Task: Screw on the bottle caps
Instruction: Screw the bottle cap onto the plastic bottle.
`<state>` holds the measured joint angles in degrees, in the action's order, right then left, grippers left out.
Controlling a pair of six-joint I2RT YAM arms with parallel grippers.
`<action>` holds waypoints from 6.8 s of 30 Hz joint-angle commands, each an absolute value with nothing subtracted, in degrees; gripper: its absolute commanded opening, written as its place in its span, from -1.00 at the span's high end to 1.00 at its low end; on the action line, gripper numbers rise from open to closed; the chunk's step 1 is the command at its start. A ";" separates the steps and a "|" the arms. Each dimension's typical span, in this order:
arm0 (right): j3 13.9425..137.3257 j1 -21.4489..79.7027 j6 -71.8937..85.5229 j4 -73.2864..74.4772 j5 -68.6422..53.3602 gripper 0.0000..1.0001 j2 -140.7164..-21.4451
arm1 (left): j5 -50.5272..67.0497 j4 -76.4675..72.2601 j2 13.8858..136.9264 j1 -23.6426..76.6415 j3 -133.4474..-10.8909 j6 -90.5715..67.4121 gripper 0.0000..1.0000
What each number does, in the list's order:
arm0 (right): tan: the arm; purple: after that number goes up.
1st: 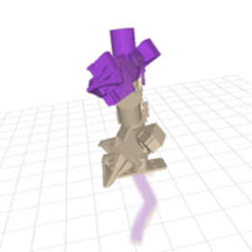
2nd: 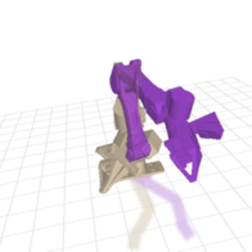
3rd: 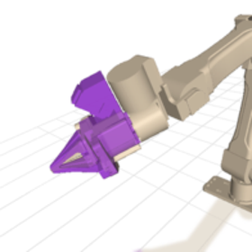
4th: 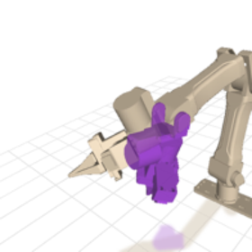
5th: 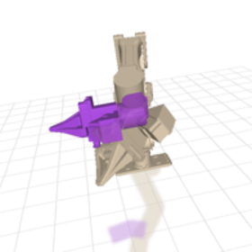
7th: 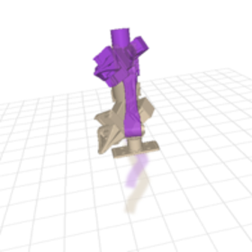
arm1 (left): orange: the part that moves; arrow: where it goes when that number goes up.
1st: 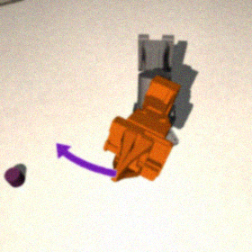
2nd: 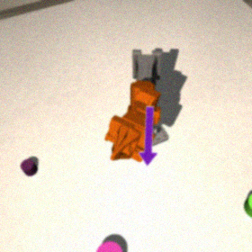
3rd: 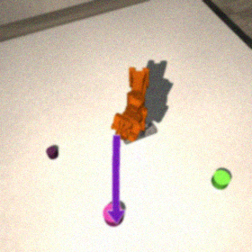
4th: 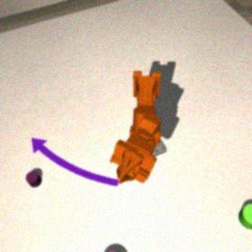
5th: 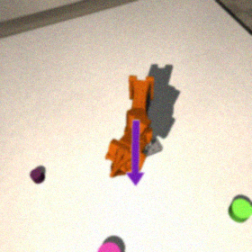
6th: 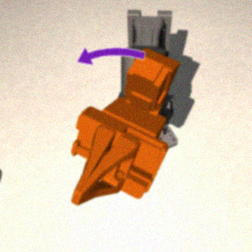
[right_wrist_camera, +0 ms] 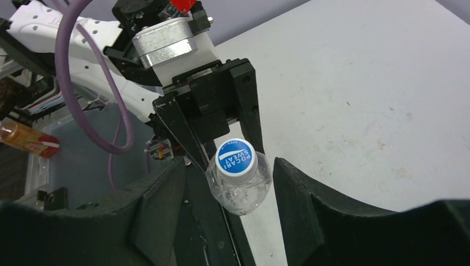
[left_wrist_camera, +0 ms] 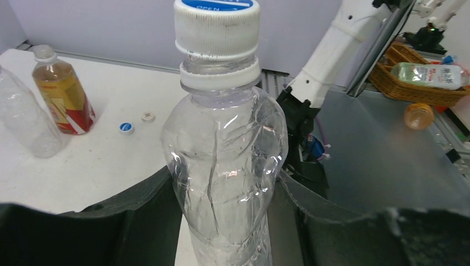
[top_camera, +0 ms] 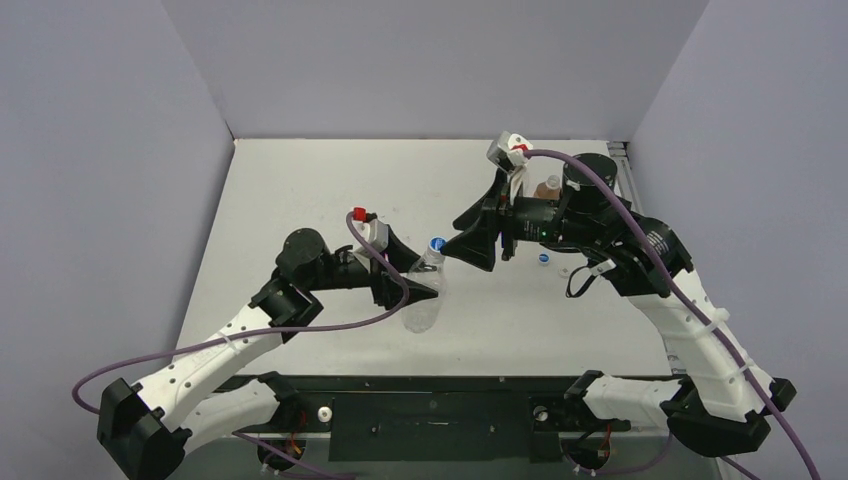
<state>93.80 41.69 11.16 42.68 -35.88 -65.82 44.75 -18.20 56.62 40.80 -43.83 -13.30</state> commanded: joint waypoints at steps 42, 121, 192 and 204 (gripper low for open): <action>91.13 44.13 8.41 36.40 -42.42 0.37 -68.81 | 54.87 -24.21 54.69 38.92 -43.84 -23.55 0.77; 98.17 60.22 35.50 35.92 24.37 -0.50 -73.73 | 14.26 -12.40 58.92 39.82 -50.32 -8.58 0.84; 79.59 42.32 25.50 7.78 -55.79 0.61 -64.57 | 55.57 -33.87 55.56 39.19 -44.47 -30.32 0.84; 83.60 45.22 17.00 16.00 -50.58 1.00 -64.98 | 55.77 -45.95 57.73 39.06 -44.11 -42.83 0.84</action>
